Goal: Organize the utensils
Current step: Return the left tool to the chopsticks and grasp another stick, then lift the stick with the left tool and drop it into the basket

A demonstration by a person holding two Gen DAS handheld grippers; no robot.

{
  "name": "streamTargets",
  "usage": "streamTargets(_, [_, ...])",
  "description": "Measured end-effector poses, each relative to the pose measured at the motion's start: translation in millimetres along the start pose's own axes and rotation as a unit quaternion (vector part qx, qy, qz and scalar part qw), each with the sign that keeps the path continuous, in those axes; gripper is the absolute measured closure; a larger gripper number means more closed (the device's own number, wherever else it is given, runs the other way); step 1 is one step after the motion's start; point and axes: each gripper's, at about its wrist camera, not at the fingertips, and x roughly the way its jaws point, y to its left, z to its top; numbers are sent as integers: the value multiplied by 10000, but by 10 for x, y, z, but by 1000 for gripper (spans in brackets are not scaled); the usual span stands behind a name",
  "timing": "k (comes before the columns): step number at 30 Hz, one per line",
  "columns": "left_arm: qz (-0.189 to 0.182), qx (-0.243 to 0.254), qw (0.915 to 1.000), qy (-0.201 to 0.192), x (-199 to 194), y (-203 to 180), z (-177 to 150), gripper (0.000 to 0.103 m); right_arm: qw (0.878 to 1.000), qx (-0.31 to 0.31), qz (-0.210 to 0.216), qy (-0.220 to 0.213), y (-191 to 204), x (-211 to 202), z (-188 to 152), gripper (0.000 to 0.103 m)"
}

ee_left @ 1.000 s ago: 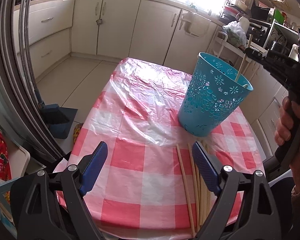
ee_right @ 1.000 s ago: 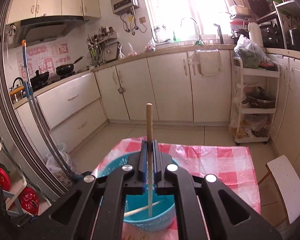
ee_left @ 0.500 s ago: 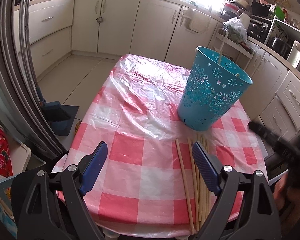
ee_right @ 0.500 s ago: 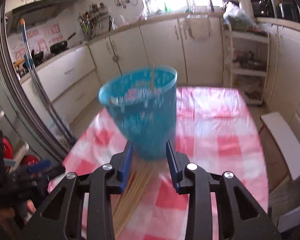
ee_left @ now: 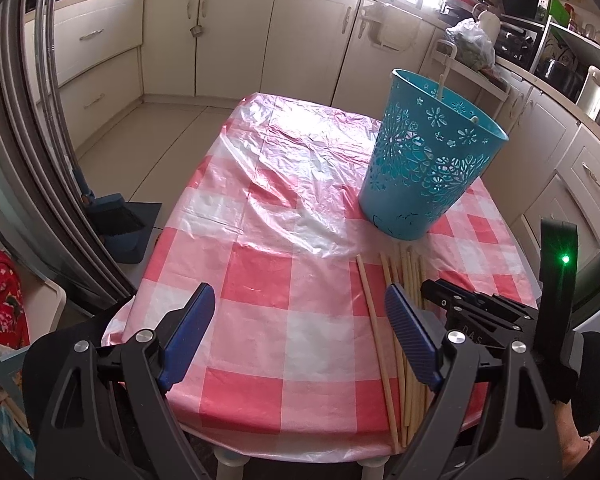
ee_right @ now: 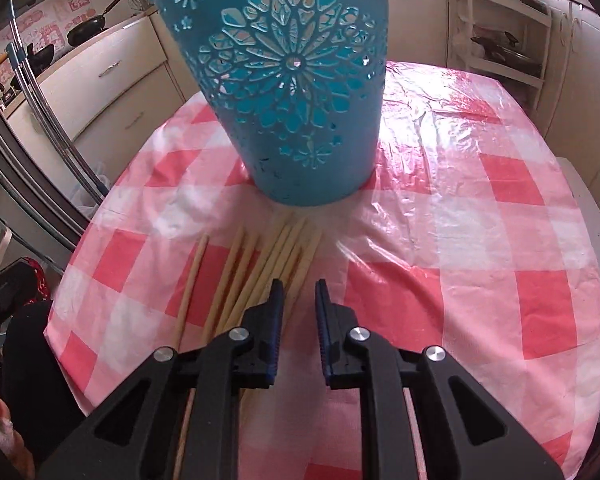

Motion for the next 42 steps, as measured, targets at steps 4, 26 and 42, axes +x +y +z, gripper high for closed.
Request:
streamTargets(4, [66, 221, 9996, 185, 122, -116, -7, 20, 9998, -159, -1, 132, -43, -6, -6, 93])
streamTargets(26, [162, 925, 9912, 938, 925, -562, 47, 84, 9989, 166, 435, 85, -441, -82, -65, 93])
streamTargets(42, [74, 1383, 9822, 1271, 1001, -615, 176, 97, 9978, 352, 516, 242, -505, -38, 16, 93])
